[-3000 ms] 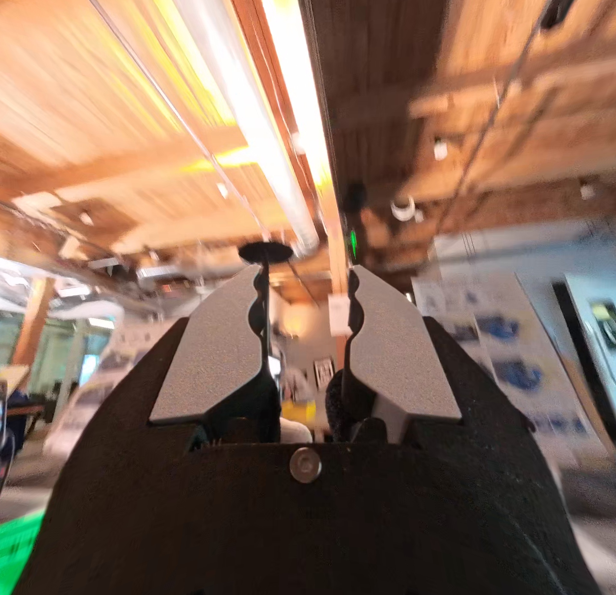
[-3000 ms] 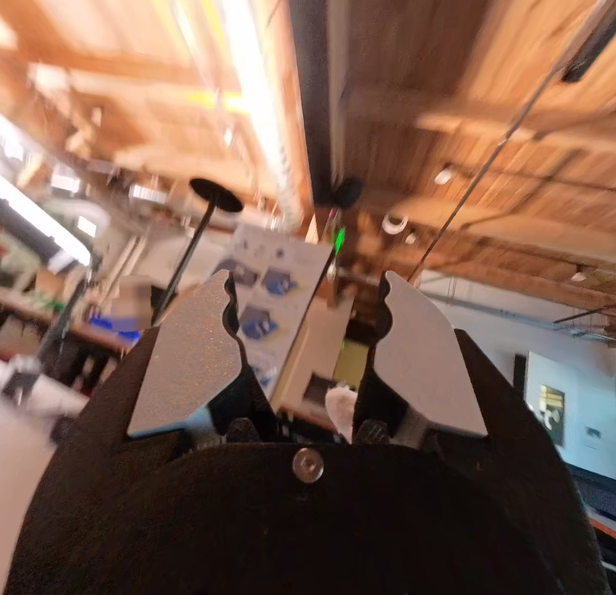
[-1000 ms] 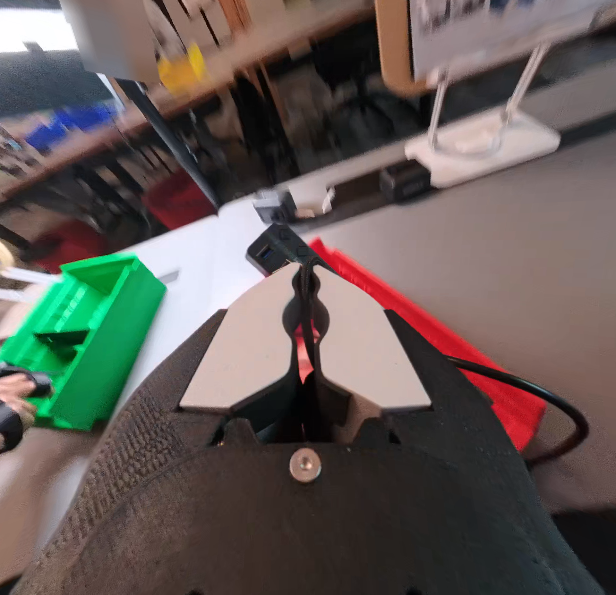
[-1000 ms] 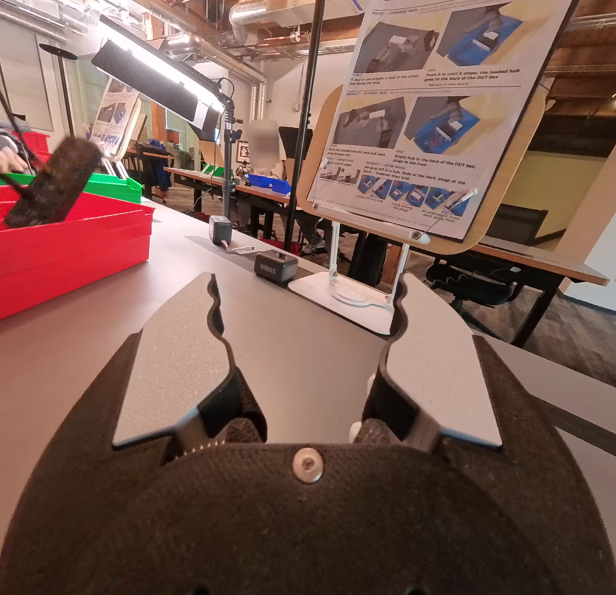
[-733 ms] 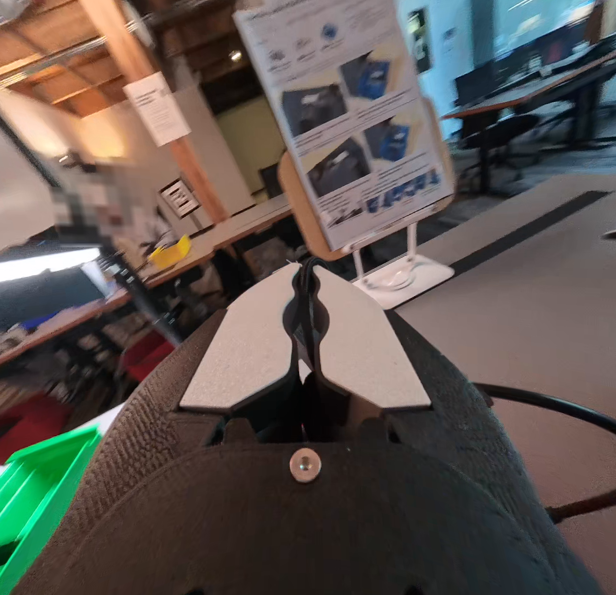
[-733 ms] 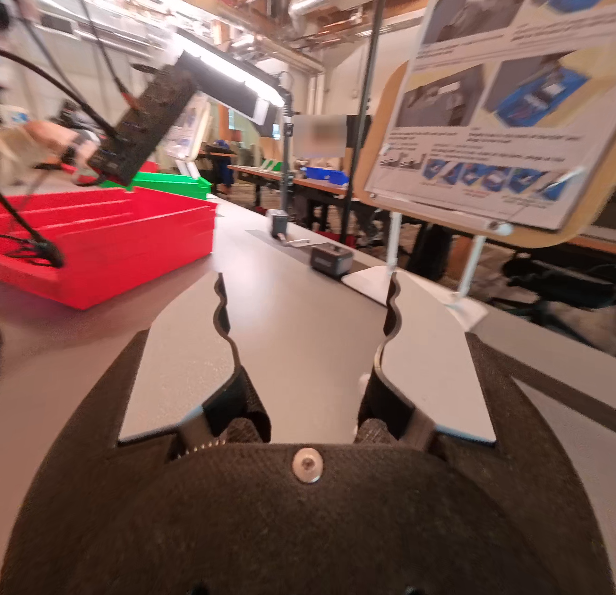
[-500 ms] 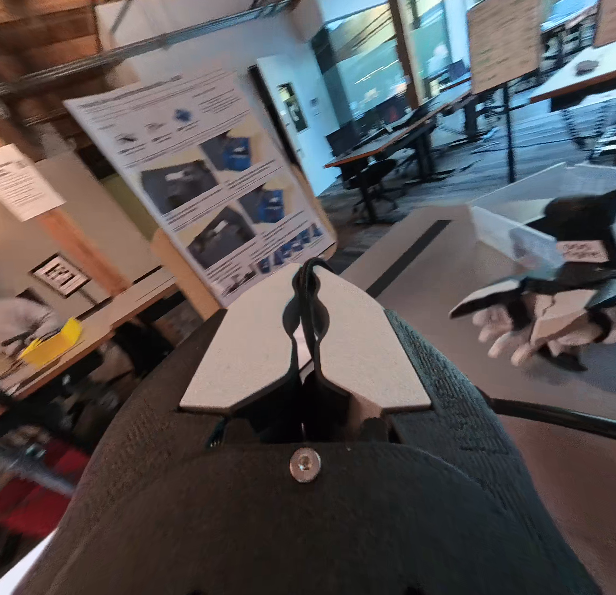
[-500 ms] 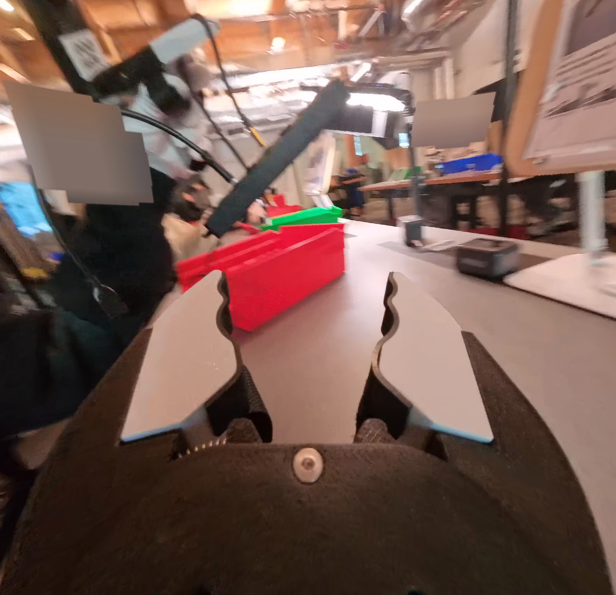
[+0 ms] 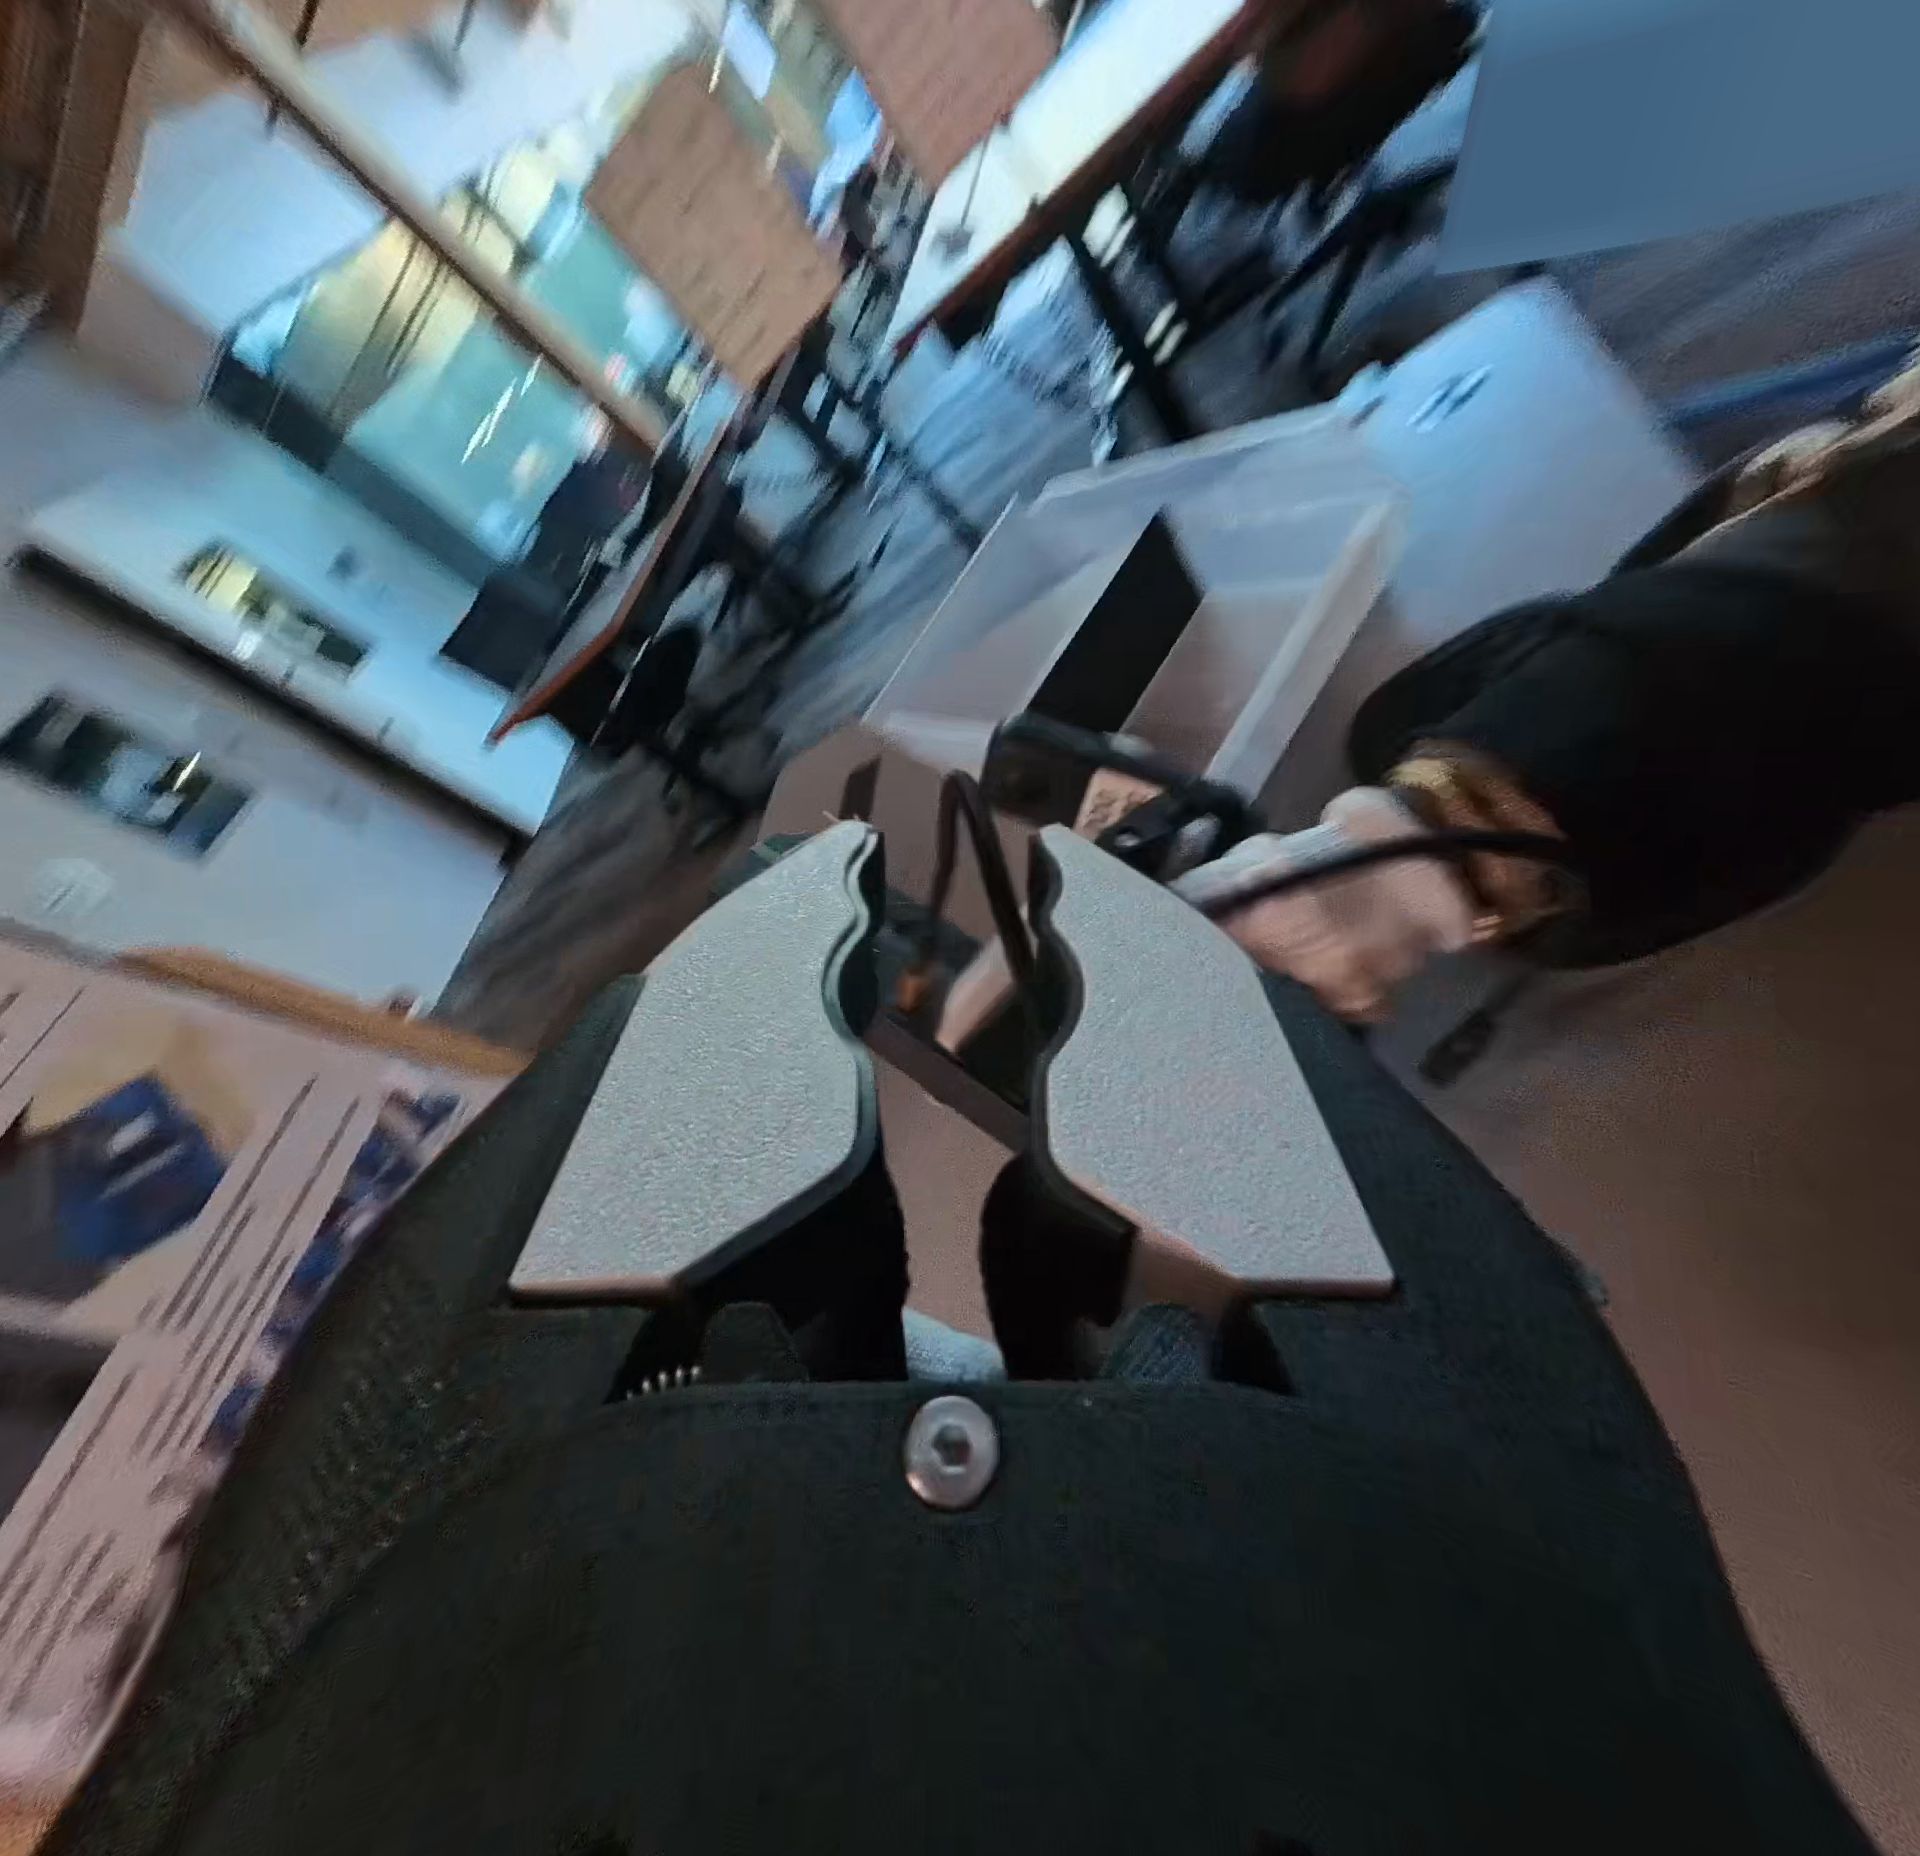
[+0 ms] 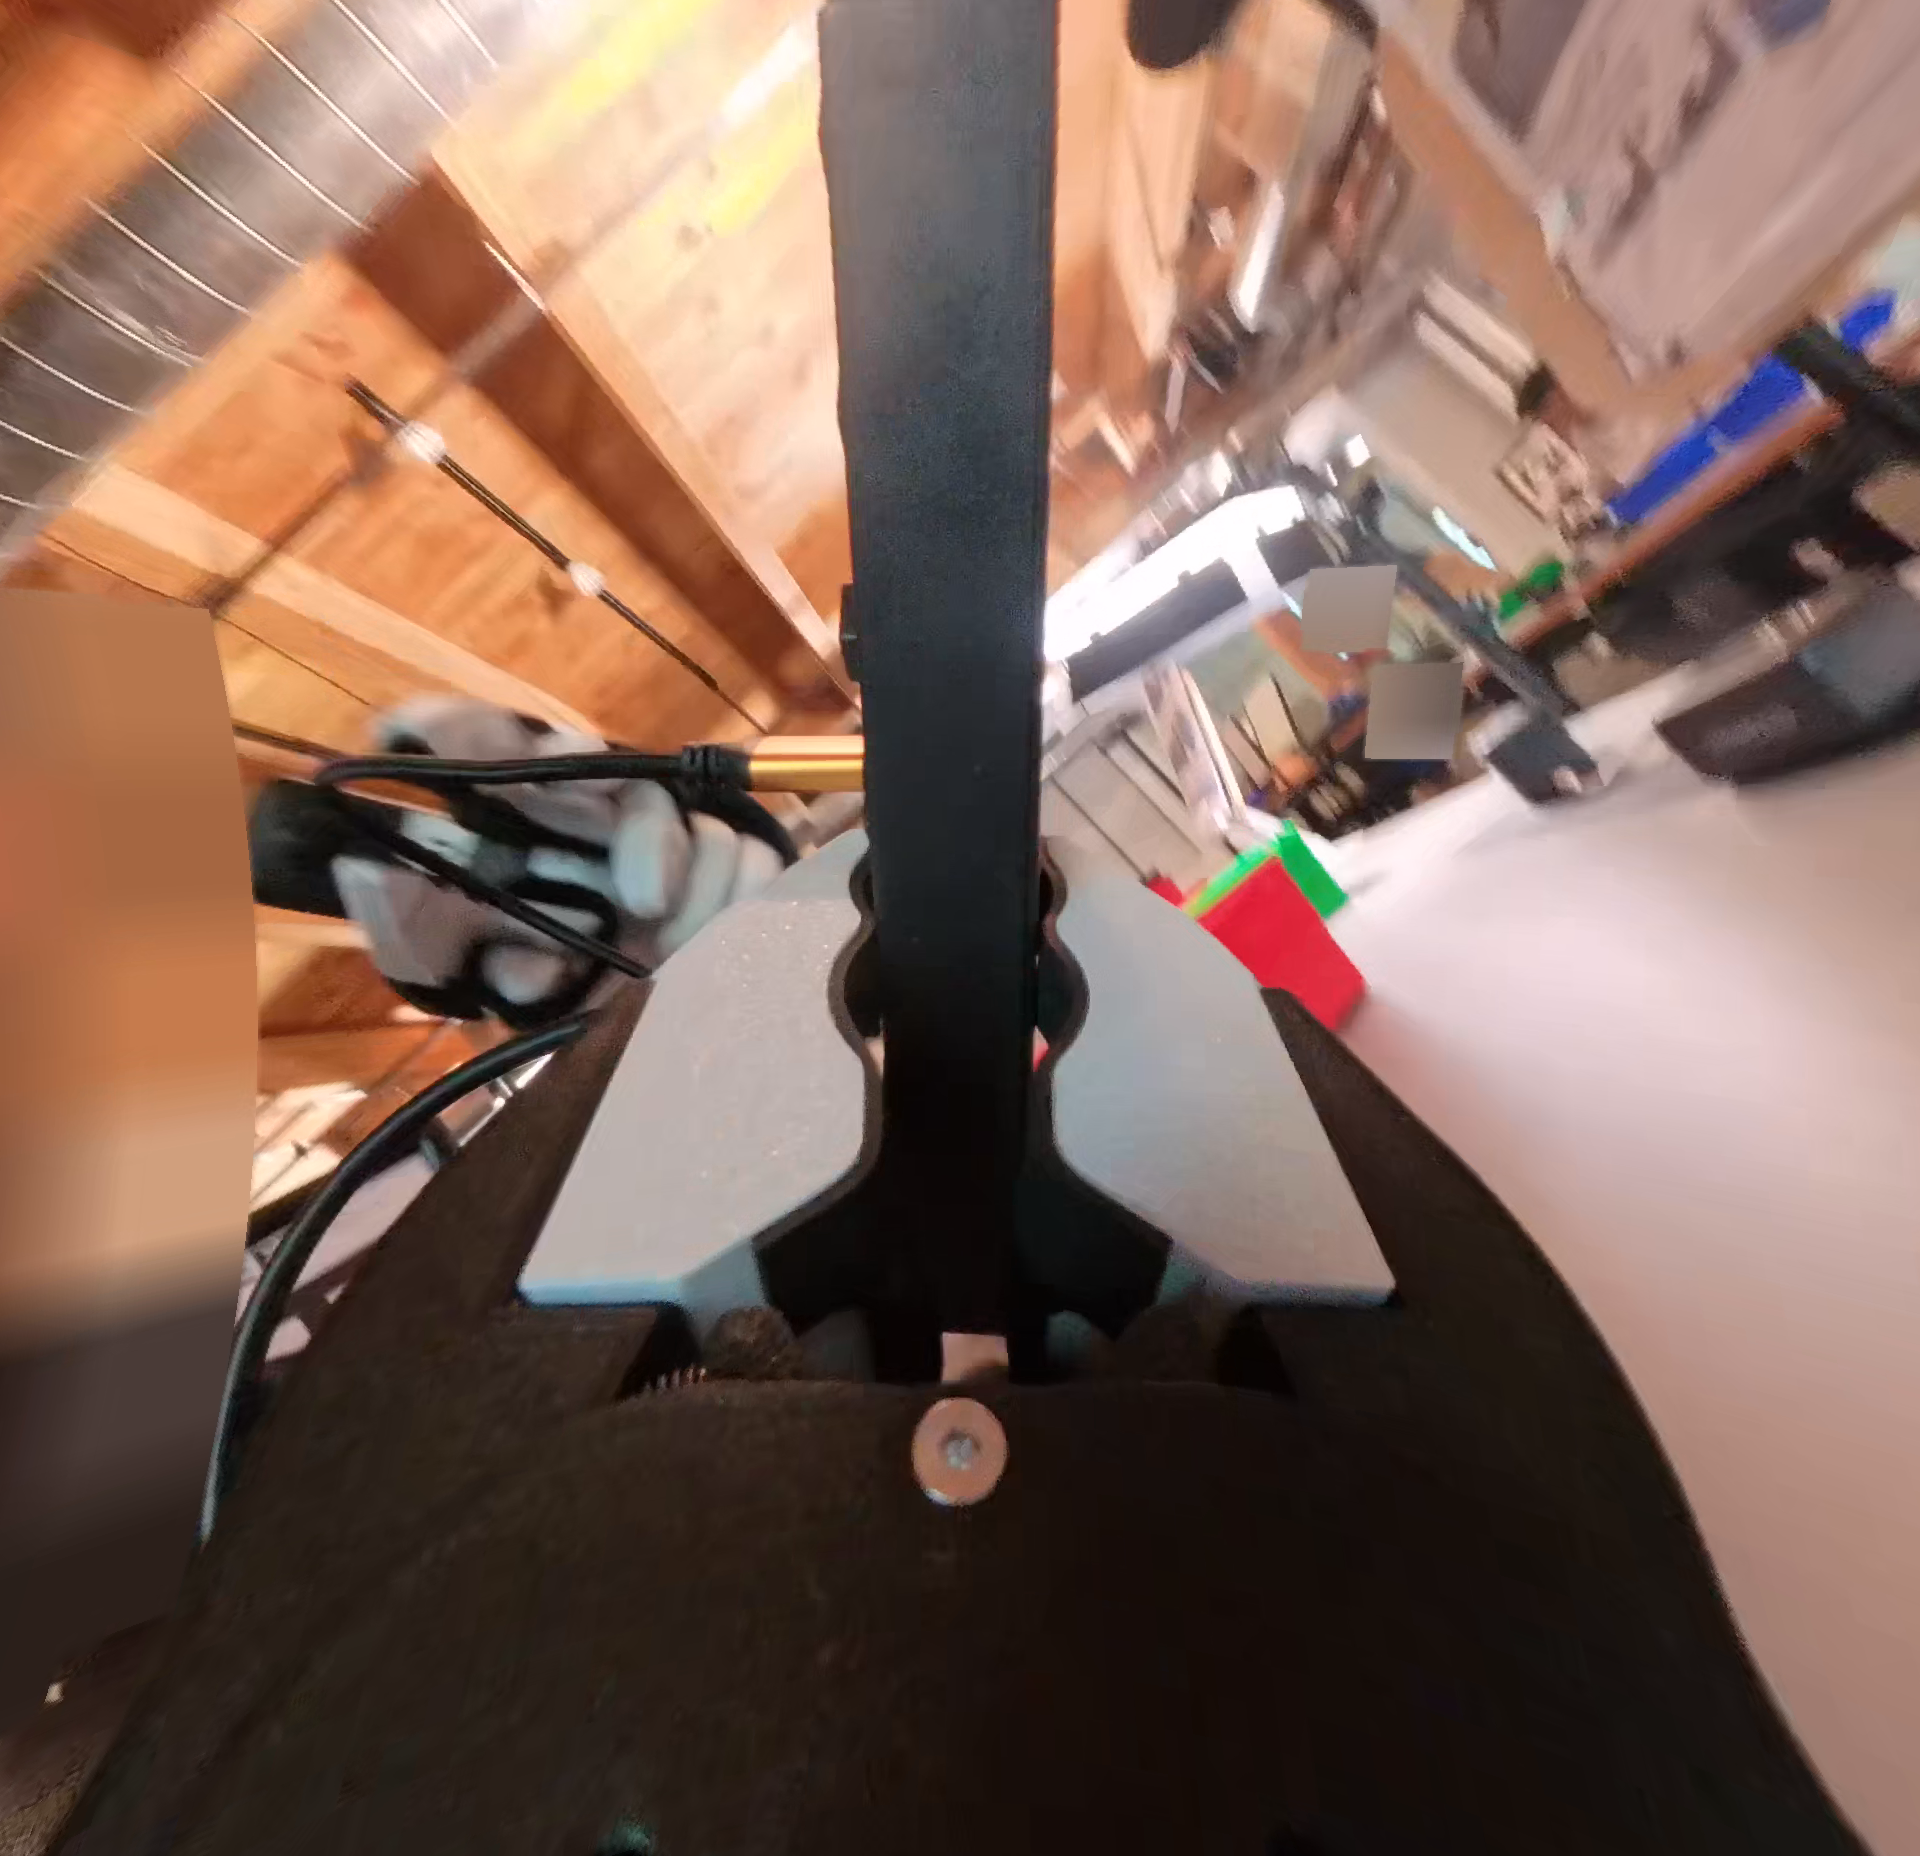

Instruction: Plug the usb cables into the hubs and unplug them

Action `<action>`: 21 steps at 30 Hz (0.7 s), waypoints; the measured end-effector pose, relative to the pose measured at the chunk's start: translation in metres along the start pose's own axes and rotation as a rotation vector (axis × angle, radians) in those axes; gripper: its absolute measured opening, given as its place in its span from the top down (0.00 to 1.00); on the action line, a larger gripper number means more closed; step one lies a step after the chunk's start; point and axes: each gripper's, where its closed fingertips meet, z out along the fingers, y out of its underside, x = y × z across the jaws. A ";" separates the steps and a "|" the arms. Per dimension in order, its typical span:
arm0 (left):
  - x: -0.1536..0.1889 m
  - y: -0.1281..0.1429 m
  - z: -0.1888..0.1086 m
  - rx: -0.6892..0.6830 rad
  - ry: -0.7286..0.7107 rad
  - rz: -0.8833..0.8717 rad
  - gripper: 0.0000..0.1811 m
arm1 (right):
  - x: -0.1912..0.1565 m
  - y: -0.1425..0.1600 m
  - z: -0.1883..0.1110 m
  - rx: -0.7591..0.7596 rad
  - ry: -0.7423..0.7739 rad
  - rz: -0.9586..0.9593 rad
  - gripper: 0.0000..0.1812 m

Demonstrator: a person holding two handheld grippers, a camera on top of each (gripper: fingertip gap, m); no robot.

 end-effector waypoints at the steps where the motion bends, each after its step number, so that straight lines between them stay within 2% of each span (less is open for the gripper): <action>1: 0.001 -0.011 -0.012 0.096 0.038 -0.024 0.86 | -0.009 -0.012 -0.003 0.047 -0.046 -0.011 0.86; 4: -0.022 -0.039 -0.063 0.451 0.053 -0.186 0.83 | -0.035 -0.028 -0.010 0.092 -0.164 -0.106 0.86; 6: -0.056 -0.035 -0.096 0.627 -0.025 -0.382 0.83 | -0.046 -0.021 -0.007 0.026 -0.195 -0.210 0.85; 7: -0.076 -0.023 -0.105 0.649 -0.090 -0.501 0.82 | -0.050 -0.014 -0.005 -0.014 -0.211 -0.263 0.85; 9: -0.090 0.009 -0.099 0.544 -0.137 -0.634 0.72 | -0.057 0.001 0.000 -0.080 -0.246 -0.351 0.86; 11: -0.085 0.028 -0.080 0.425 -0.128 -0.644 0.64 | -0.058 0.018 0.004 -0.156 -0.249 -0.411 0.86; 15: -0.040 0.031 -0.021 0.278 0.104 -0.678 0.60 | -0.054 0.044 0.009 -0.297 -0.234 -0.477 0.86; 17: -0.008 0.039 0.010 0.158 0.246 -0.687 0.61 | -0.056 0.051 0.010 -0.336 -0.241 -0.492 0.86; 18: 0.006 0.042 0.022 0.108 0.306 -0.683 0.65 | -0.056 0.054 0.010 -0.354 -0.239 -0.505 0.86; 20: 0.023 0.040 0.036 0.100 0.384 -0.655 0.84 | -0.054 0.060 0.010 -0.391 -0.218 -0.545 0.86; 21: 0.023 0.037 0.039 0.119 0.376 -0.662 0.84 | -0.053 0.059 0.011 -0.383 -0.204 -0.576 0.86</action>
